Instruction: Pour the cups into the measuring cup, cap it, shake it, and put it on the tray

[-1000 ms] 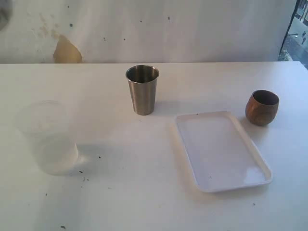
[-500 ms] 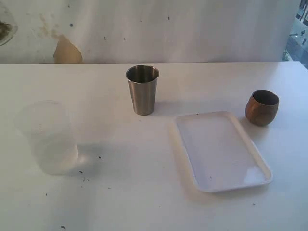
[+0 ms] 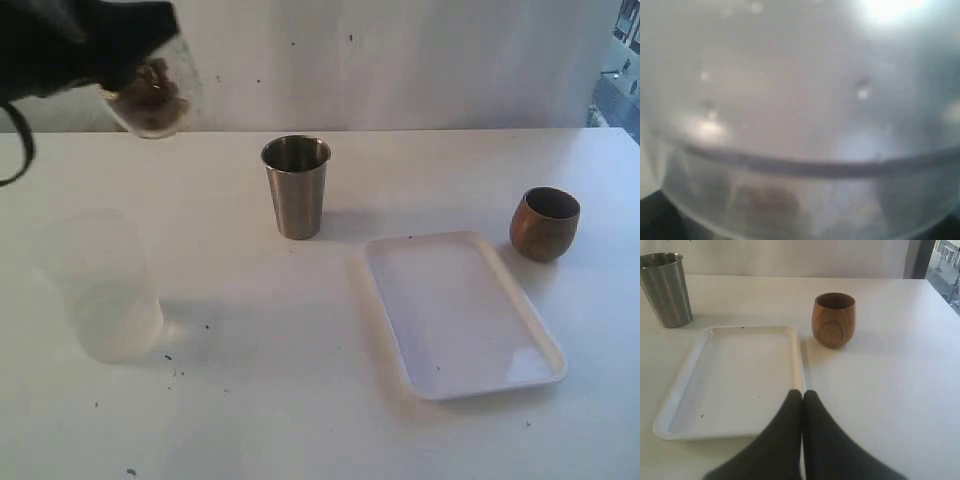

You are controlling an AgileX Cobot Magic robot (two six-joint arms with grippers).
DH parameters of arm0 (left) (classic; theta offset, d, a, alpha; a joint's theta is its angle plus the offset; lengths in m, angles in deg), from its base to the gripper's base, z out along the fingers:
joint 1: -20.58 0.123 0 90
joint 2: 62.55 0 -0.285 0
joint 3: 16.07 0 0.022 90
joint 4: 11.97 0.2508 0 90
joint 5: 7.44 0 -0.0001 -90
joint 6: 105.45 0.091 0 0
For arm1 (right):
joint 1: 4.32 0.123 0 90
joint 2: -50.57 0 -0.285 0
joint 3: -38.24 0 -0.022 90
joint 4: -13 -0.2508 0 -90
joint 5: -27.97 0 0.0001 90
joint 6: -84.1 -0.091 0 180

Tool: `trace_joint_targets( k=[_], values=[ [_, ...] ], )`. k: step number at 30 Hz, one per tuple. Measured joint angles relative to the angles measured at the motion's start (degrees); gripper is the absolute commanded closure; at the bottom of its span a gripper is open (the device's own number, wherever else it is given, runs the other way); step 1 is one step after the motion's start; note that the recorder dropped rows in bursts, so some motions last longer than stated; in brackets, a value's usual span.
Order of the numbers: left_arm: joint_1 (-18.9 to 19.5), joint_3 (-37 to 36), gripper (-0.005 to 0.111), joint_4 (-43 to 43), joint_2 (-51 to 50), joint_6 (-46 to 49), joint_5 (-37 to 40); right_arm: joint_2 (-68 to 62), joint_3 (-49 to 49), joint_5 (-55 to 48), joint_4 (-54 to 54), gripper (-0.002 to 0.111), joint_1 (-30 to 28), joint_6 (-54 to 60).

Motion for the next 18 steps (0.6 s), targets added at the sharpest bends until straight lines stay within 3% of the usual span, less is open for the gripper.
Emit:
trace_joint_targets(
  k=[4,5,8,13,18],
  values=[
    [-10.65,5.04,0.107,2.25,-5.59,-1.12,4.51,0.00,0.00,0.00,0.00,0.108,0.00,0.00],
    [-15.26,7.05,0.107,2.38,-8.98,-1.24,5.04,0.00,0.00,0.00,0.00,0.108,0.00,0.00],
    [-20.79,10.39,0.107,1.87,-15.72,-1.36,5.20,0.00,0.00,0.00,0.00,0.108,0.00,0.00],
    [-27.30,17.20,0.107,-1.22,-27.71,2.53,5.19,0.00,0.00,0.00,0.00,0.108,0.00,0.00],
    [-30.56,26.05,0.102,-9.69,-39.57,12.32,3.30,0.00,0.00,0.00,0.00,0.108,0.00,0.00]
  ],
)
